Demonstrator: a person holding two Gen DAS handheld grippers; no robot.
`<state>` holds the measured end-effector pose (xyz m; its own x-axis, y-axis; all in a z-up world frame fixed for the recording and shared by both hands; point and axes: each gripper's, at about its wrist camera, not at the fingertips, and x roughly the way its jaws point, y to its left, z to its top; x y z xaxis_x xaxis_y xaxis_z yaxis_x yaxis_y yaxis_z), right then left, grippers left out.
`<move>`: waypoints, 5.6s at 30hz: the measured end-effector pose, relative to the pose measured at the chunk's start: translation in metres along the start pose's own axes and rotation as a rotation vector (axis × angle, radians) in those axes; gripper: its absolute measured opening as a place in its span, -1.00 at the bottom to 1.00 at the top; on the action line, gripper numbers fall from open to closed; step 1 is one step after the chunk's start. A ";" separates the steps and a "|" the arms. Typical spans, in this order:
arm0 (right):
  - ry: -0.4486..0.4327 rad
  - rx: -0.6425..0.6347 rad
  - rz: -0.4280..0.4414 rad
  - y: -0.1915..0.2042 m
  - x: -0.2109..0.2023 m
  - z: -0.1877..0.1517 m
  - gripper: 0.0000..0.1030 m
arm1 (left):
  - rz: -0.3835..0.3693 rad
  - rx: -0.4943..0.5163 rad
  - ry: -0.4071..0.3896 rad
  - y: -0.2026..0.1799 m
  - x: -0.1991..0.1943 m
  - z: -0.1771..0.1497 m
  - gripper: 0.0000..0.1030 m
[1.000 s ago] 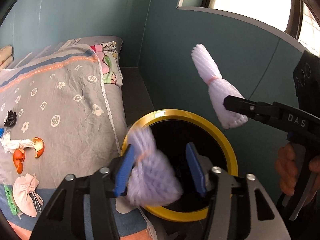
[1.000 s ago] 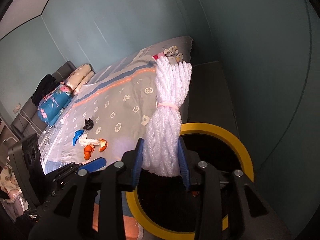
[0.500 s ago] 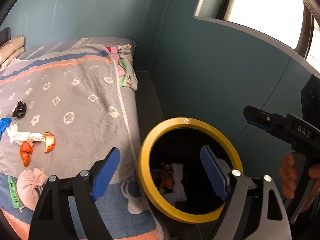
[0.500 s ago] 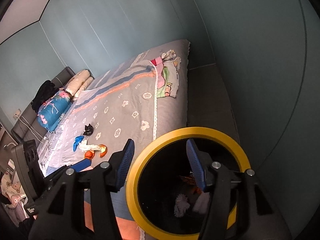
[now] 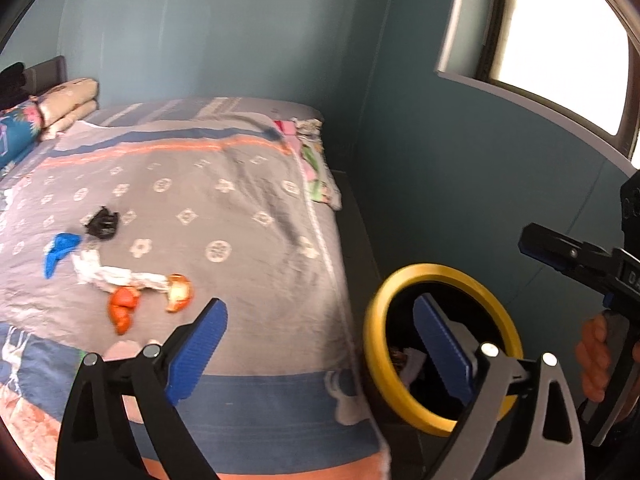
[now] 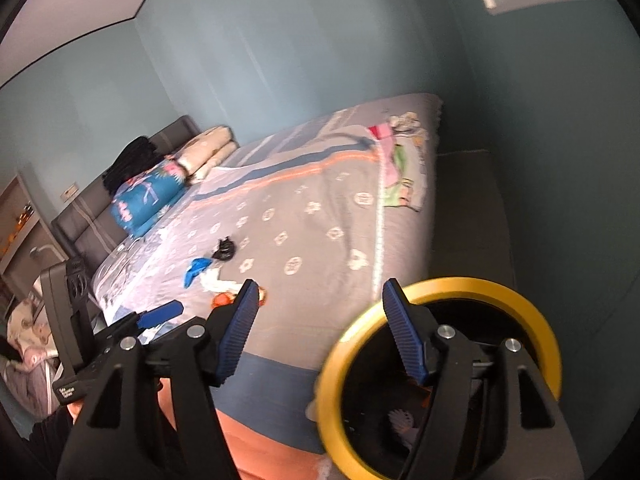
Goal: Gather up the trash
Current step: 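Move both tools back to the bed toward the pink bag and green packet, then grasp the green snack packet with the left gripper while the right grasps the pink bag, then carry the green packet and pink bag to the yellow bin and open both grippers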
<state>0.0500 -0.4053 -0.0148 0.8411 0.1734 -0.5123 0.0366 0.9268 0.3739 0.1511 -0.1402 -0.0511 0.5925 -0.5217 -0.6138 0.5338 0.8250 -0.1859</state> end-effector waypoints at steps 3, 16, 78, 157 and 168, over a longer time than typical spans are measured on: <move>0.003 -0.030 0.036 0.018 0.008 0.001 0.26 | 0.043 -0.013 -0.014 0.021 -0.008 0.001 0.77; 0.071 -0.135 0.134 0.091 0.060 0.000 0.28 | 0.232 -0.123 -0.071 0.127 -0.048 0.008 0.78; 0.626 -0.244 0.161 0.203 0.357 -0.144 -0.57 | 0.191 -0.412 0.160 0.279 0.030 -0.125 -0.35; 0.168 -0.178 0.160 0.113 0.093 -0.010 -0.62 | 0.116 -0.190 0.001 0.112 -0.043 -0.037 -0.40; 0.092 -0.149 0.096 0.083 0.049 0.008 -0.61 | 0.046 -0.134 -0.005 0.069 -0.039 -0.022 -0.40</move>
<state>0.0984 -0.3223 -0.0029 0.7840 0.2866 -0.5506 -0.1272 0.9424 0.3095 0.1514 -0.0575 -0.0571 0.6179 -0.4833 -0.6202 0.4207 0.8696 -0.2586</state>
